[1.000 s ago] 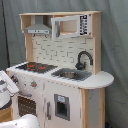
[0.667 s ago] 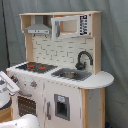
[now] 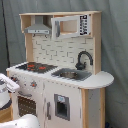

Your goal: Play with the kitchen

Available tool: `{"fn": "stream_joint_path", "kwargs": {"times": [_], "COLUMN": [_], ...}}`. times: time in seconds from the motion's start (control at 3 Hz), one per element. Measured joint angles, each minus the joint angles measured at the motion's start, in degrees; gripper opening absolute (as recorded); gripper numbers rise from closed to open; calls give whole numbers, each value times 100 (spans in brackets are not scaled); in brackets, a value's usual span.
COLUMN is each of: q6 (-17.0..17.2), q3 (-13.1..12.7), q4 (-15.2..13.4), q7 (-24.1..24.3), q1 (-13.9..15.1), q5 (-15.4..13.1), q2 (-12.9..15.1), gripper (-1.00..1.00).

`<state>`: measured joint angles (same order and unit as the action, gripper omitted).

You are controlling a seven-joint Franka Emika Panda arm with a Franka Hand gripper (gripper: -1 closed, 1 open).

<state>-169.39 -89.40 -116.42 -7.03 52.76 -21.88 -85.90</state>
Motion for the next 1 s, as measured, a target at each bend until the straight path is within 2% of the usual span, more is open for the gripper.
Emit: {"fn": "stream_joint_path", "kwargs": {"times": [1.0], "q6": [21], "q3": [1], "q4": [15], "q7": [-1850], "q1": [2], "q5": [-6], "q2": [-7], "gripper": [-100]}}
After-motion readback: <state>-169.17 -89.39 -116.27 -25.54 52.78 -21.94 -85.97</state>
